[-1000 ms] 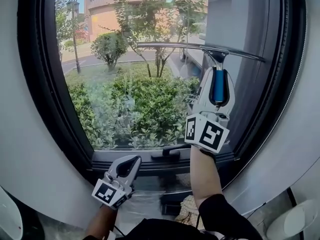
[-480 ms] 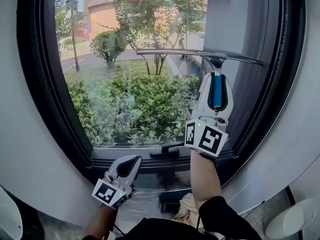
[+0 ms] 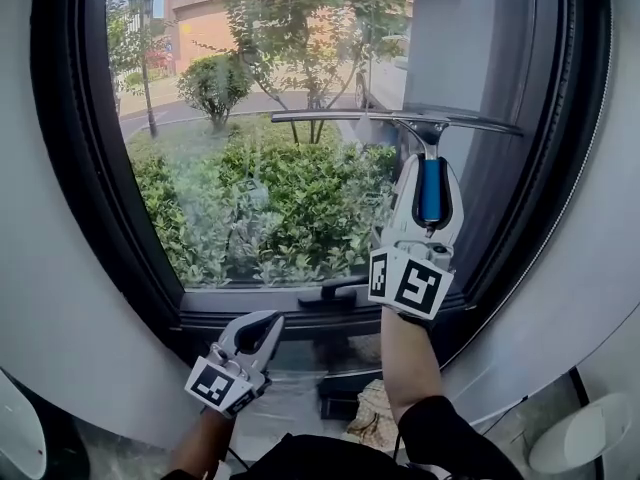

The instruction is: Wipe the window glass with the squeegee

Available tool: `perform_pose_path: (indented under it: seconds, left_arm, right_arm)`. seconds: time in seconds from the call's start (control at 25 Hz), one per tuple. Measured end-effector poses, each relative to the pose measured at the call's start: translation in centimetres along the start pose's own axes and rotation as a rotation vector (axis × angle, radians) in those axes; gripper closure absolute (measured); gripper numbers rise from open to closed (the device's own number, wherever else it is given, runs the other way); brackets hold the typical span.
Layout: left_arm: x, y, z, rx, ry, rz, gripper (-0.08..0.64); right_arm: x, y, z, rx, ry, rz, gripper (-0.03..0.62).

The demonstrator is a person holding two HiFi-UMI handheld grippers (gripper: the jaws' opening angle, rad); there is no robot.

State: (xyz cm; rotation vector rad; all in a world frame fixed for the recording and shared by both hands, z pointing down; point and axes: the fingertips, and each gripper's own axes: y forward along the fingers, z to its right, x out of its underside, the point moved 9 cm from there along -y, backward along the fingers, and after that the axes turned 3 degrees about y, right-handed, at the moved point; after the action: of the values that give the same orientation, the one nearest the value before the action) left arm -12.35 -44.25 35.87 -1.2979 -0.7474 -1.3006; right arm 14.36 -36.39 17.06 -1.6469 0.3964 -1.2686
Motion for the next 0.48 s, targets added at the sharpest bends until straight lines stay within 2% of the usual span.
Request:
perform_pose_path:
  seconds: [0.48]
  left_arm:
    - [0.8, -0.5, 1.0, 0.013, -0.021, -0.041, 0.560]
  right_arm:
    - [0.5, -1.7, -0.1, 0.002, 0.009, -0.037, 0.460]
